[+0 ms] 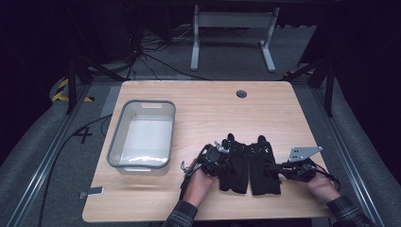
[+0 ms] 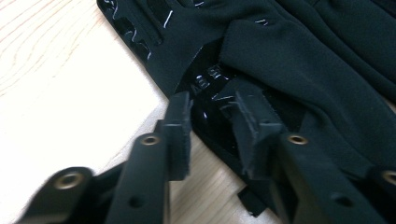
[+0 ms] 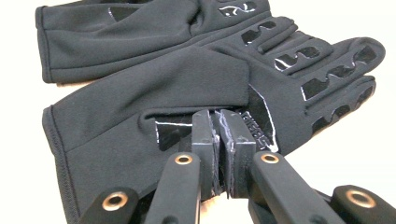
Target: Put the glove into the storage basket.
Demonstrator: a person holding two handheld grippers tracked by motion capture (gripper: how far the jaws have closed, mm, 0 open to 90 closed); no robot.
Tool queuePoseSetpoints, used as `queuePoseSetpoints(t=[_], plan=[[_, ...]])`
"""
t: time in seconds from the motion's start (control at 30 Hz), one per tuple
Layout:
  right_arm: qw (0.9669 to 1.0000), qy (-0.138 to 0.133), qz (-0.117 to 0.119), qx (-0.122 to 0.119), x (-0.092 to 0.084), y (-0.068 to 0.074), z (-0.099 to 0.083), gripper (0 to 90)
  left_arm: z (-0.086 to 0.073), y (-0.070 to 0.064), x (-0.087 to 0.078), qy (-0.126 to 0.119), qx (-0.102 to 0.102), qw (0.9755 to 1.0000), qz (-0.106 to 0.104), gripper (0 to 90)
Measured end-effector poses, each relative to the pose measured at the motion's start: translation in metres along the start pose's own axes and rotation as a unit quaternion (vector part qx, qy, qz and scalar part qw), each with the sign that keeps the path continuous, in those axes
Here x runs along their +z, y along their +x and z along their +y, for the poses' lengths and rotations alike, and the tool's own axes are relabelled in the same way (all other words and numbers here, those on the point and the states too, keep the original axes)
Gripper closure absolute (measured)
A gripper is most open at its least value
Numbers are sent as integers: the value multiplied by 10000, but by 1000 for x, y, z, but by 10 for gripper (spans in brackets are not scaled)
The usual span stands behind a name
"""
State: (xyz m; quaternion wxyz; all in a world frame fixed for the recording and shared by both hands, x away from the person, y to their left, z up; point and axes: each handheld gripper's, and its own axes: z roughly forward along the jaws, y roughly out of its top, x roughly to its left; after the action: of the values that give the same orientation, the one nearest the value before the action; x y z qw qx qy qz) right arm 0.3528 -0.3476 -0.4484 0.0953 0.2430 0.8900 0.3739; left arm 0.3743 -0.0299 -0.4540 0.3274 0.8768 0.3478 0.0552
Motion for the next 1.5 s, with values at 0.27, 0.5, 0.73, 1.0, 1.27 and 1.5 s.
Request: queuePoseSetpoints(t=[0.27, 0.5, 0.73, 1.0, 1.27, 1.5], plan=[[9998, 171, 30, -42, 5, 0, -2, 862, 2, -1, -1, -68, -49, 9999, -58, 862], [9998, 173, 58, -30, 6, 0, -1, 866, 4, 6, -14, -408, -353, 9980, -341, 867], [9998, 180, 66, -51, 11, 1, 3, 873, 7, 10, -21, -536, -432, 9968, -415, 866], [9998, 175, 97, -82, 18, 1, 10, 885, 10, 14, -27, -657, -542, 9948, -551, 865], [9998, 152, 150, -25, 21, -2, 12, 899, 19, 17, -29, -833, -574, 9923, -715, 866], [9998, 126, 139, 68, 22, -2, 13, 900, 31, 13, -29, -949, -479, 9905, -876, 866]])
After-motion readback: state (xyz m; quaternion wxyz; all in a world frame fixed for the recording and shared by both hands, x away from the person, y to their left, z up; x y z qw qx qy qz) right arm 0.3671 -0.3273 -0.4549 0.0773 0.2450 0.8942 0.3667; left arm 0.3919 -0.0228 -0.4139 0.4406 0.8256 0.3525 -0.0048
